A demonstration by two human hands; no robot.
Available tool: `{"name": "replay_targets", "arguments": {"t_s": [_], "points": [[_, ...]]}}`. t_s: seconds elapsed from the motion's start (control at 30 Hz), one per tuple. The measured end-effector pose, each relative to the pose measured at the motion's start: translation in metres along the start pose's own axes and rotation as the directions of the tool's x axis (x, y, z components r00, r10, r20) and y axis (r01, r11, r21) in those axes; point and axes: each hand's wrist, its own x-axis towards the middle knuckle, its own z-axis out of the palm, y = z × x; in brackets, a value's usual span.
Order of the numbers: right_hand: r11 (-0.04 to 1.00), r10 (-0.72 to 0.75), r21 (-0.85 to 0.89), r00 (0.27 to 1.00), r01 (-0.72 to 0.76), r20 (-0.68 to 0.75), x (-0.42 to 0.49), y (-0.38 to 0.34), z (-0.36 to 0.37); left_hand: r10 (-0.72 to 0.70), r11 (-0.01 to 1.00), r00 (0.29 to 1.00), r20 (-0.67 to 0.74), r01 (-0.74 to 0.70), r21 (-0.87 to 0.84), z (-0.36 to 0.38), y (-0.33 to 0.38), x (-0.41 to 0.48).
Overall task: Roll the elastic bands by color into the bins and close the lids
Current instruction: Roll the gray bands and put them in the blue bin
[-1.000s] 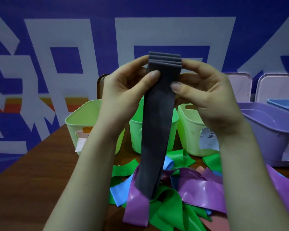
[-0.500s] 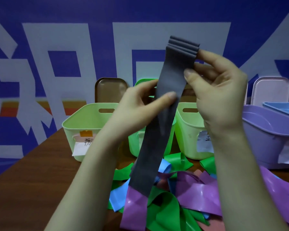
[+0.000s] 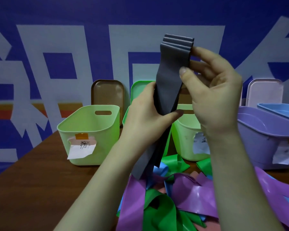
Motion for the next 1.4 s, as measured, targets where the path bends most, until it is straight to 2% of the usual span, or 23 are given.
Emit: {"name": "replay_targets", "arguments": {"t_s": [0.13,0.3,0.43,0.5,0.57,0.63,0.7,0.83,1.0,1.13,1.2,1.27,1.33,1.4], "points": [[0.998,0.034,0.055,0.999,-0.035,0.016,0.0,0.002,0.0,-0.001,0.999,0.999,0.037,0.003,-0.046,0.003,0.001,-0.002],[0.964,0.15,0.224,0.989,-0.143,-0.014,0.004,0.006,-0.002,-0.016,0.996,0.999,0.046,0.02,-0.09,0.005,0.0,-0.001],[0.946,0.192,0.264,0.981,-0.189,0.016,0.007,0.009,-0.004,-0.035,0.968,0.976,0.213,0.087,-0.237,-0.006,0.002,0.002],[0.936,0.226,0.259,0.971,-0.238,0.076,0.008,0.011,-0.004,-0.086,0.916,0.985,0.152,0.138,-0.378,-0.014,0.002,0.005],[0.925,0.257,0.246,0.953,-0.29,0.158,0.008,0.01,-0.005,-0.11,0.863,0.994,0.022,0.107,-0.494,-0.021,0.002,0.007],[0.924,0.262,0.225,0.939,-0.311,0.22,0.007,0.009,-0.006,-0.098,0.854,0.994,-0.057,0.055,-0.518,-0.028,0.001,0.008],[0.918,0.263,0.23,0.93,-0.323,0.256,0.006,0.007,-0.006,-0.062,0.866,0.996,-0.071,0.019,-0.5,-0.034,0.001,0.009],[0.901,0.253,0.26,0.907,-0.347,0.336,0.005,0.005,-0.007,0.023,0.845,1.0,0.008,-0.015,-0.535,-0.043,0.002,0.008],[0.885,0.206,0.296,0.873,-0.359,0.442,0.005,0.007,-0.013,0.08,0.697,0.975,0.207,0.094,-0.711,-0.051,0.001,0.007],[0.91,0.211,0.253,0.893,-0.328,0.398,0.005,0.009,-0.013,0.029,0.677,0.973,0.231,0.151,-0.721,-0.048,-0.002,0.009],[0.919,0.219,0.226,0.895,-0.322,0.388,0.004,0.008,-0.012,-0.095,0.66,0.966,0.239,0.241,-0.711,-0.047,0.002,0.01],[0.931,0.218,0.189,0.89,-0.313,0.4,0.003,0.007,-0.01,-0.224,0.708,0.951,0.212,0.309,-0.635,-0.045,0.002,0.012],[0.945,0.214,0.142,0.883,-0.296,0.417,0.001,0.008,-0.008,-0.241,0.78,0.958,0.157,0.288,-0.556,-0.041,0.001,0.012],[0.945,0.215,0.137,0.881,-0.296,0.421,0.0,0.008,-0.006,-0.231,0.808,0.966,0.116,0.257,-0.531,-0.038,0.0,0.011]]}}
